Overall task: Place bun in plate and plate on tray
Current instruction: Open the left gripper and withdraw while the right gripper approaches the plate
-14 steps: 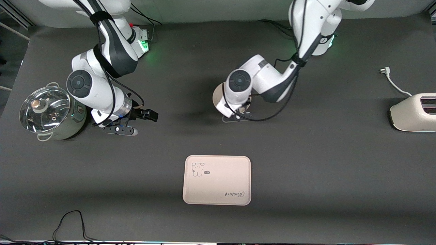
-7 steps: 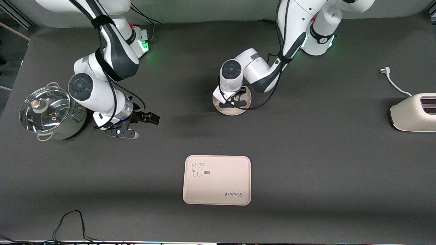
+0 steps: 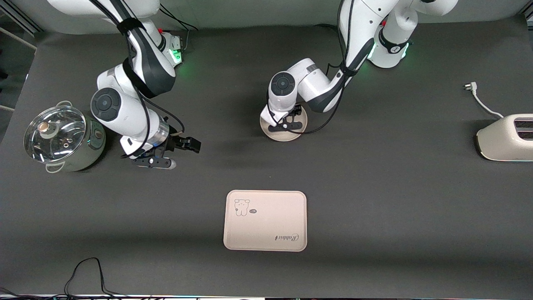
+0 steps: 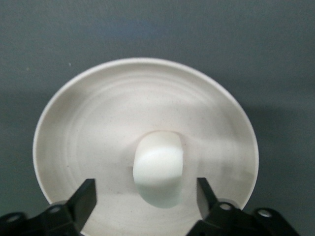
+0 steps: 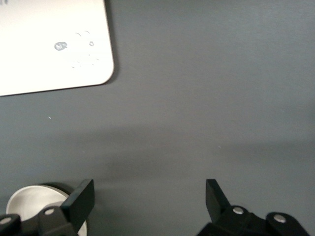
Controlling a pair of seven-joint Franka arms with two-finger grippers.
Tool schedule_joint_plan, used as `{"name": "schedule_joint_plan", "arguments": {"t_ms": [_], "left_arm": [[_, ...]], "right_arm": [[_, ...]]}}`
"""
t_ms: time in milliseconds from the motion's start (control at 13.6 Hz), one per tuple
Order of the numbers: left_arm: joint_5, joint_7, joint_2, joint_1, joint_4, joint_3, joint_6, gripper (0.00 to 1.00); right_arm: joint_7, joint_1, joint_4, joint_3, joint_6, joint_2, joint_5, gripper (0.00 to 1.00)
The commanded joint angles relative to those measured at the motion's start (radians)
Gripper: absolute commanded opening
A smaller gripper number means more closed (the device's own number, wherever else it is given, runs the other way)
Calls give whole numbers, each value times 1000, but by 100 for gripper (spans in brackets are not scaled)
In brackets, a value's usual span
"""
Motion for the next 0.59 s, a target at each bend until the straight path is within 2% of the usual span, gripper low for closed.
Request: {"name": "schedule_joint_plan", "arguments": {"t_ms": [0, 147, 293, 513], "left_arm": [[16, -18, -84, 65, 18, 13, -56, 100], [16, -15, -155, 126, 56, 16, -150, 100], [16, 109, -244, 214, 65, 48, -231, 100], [14, 300, -362, 232, 61, 212, -333, 100]], "right_arm": [[19, 2, 22, -1, 26, 34, 21, 100], [19, 1, 22, -2, 18, 28, 21, 100], [20, 2, 23, -2, 26, 32, 21, 100], [22, 13, 23, -1, 27, 35, 21, 100]]}}
